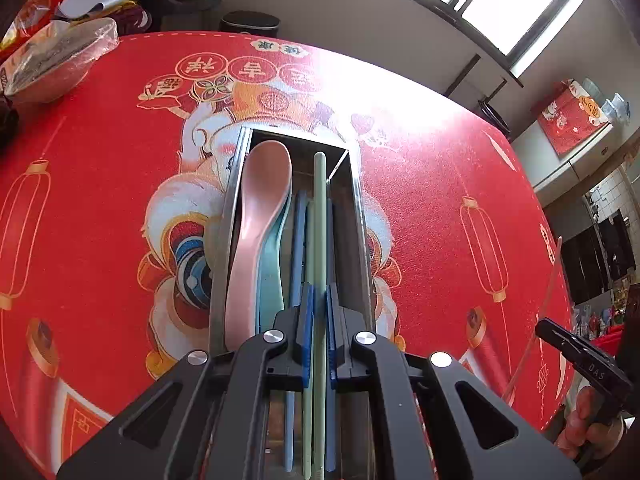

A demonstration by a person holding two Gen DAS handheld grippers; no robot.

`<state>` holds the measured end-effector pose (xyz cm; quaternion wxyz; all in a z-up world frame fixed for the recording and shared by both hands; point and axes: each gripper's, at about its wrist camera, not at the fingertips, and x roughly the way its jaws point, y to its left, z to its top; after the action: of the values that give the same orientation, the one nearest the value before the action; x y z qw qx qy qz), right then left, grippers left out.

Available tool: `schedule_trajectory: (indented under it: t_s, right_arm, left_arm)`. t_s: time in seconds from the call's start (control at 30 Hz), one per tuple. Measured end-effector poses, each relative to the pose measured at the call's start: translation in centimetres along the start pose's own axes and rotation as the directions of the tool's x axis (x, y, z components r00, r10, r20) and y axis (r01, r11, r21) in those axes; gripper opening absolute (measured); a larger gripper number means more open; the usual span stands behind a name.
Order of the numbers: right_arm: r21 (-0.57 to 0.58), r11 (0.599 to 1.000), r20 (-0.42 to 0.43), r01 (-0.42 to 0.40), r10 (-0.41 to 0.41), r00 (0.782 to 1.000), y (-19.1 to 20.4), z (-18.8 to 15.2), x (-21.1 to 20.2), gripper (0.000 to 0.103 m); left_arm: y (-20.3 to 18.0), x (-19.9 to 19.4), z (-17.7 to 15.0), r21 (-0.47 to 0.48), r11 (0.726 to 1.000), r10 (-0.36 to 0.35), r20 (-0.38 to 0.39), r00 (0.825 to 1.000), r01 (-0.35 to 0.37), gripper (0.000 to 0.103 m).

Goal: Organize utensils
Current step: 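Lower the light green chopstick into the caddy and open the left gripper, then lower the pink chopstick into the caddy and open the right gripper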

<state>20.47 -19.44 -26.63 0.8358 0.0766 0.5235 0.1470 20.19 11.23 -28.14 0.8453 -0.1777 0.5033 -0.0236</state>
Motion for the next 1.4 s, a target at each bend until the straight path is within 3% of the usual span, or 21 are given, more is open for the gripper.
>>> schedule_trajectory:
  t_s: [0.23,0.4,0.53,0.73,0.83,1.03,1.4]
  right_arm:
    - [0.020,1.000,0.005,0.022,-0.022,1.000,-0.3,-0.2,-0.3,0.006]
    - [0.015,1.000,0.007,0.025,-0.025,1.000,0.0,-0.2,-0.4,0.006]
    - [0.005,1.000,0.018,0.020,-0.021,1.000,0.6,0.2,-0.7,0.006]
    - [0.002,1.000,0.057,-0.012,0.011,0.998,1.8,1.7,-1.7,0.006]
    - [-0.011,0.999,0.082,-0.031,0.032,0.996,2.8,2.6,-2.3,0.006]
    - [-0.057,0.996,0.119,-0.074,0.081,0.990,6.0,4.1,-3.2,0.006]
    - [-0.152,0.976,0.153,-0.156,0.179,0.972,12.1,5.1,-5.7,0.006]
  left_arm:
    - [0.5,1.6,-0.7,0.005,1.000,-0.008,-0.043,0.999,0.008,0.006]
    - [0.7,0.8,-0.6,0.012,1.000,-0.028,-0.026,0.999,0.028,0.011]
    - [0.6,-1.1,-0.4,0.035,0.999,-0.018,0.010,1.000,0.018,0.030]
    - [1.2,-4.9,-0.7,0.049,0.998,0.040,0.105,0.994,-0.045,0.081]
    - [2.1,-6.4,-0.9,0.045,0.997,0.054,0.130,0.990,-0.060,0.093]
    - [4.1,-8.8,-1.5,0.036,0.994,0.092,0.155,0.984,-0.098,0.097]
    - [6.6,-12.2,-2.1,0.018,0.985,0.163,0.255,0.953,-0.173,0.097]
